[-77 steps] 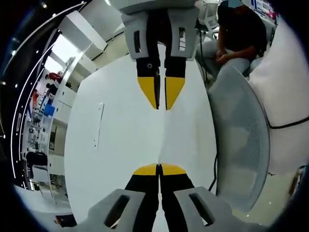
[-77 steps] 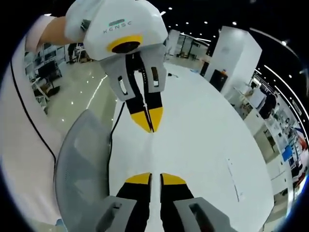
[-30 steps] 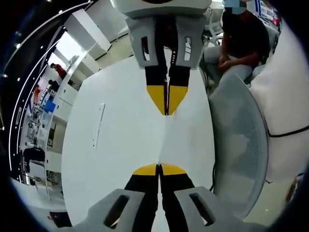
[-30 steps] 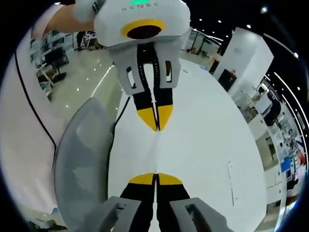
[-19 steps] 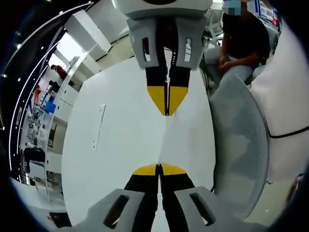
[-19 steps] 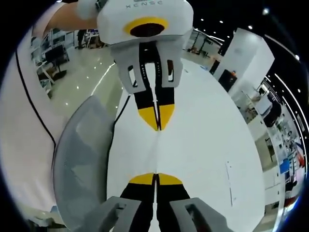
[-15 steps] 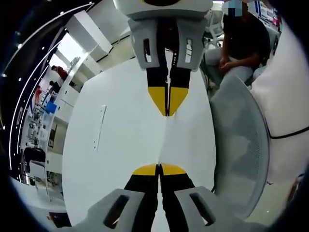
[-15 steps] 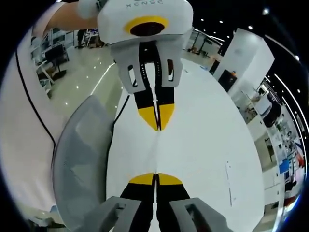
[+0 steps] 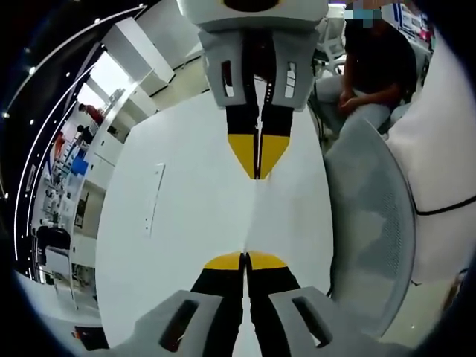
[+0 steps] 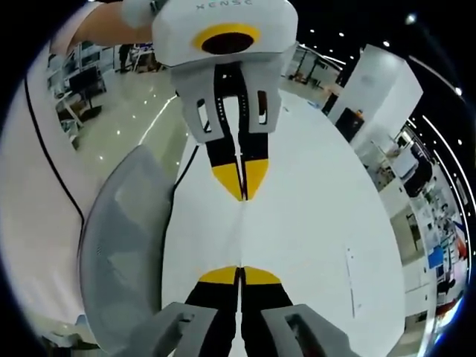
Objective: Arrange the food packaging bags into a neat stack by flattening each bag and aligning their edges.
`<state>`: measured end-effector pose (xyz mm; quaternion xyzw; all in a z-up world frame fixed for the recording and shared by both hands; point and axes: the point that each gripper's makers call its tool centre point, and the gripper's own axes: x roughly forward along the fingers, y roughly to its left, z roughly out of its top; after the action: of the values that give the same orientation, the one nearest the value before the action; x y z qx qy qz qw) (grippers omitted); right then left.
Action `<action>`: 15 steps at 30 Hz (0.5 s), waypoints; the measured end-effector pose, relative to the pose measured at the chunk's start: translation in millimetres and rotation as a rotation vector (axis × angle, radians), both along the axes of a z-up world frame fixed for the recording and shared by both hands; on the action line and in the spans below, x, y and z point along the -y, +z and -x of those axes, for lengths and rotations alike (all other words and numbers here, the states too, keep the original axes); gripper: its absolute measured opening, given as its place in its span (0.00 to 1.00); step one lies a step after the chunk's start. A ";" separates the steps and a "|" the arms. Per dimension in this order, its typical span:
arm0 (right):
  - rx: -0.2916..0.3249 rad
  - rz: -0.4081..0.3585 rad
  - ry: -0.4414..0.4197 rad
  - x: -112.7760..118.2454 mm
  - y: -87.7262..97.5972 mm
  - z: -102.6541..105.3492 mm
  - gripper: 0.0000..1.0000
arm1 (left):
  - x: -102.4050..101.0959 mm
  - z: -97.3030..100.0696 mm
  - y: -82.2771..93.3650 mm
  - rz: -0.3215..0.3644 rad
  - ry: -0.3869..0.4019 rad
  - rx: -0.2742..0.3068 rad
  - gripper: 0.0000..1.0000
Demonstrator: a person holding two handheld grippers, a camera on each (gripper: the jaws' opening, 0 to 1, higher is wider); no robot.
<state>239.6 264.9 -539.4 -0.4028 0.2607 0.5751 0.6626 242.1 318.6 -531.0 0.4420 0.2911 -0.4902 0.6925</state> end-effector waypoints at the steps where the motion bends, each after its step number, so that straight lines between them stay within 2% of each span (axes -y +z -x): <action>1: 0.000 0.000 -0.001 0.1 -0.3 0.2 0.00 | -0.3 -0.8 -0.2 0.001 0.000 0.000 0.00; 15: 0.009 0.004 0.000 0.3 -0.4 1.7 0.00 | 2.1 -2.2 2.3 0.029 -0.002 0.006 0.00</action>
<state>237.9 264.6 -539.8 -0.4067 0.2587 0.5726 0.6631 244.3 316.5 -528.7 0.4338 0.2816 -0.4939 0.6990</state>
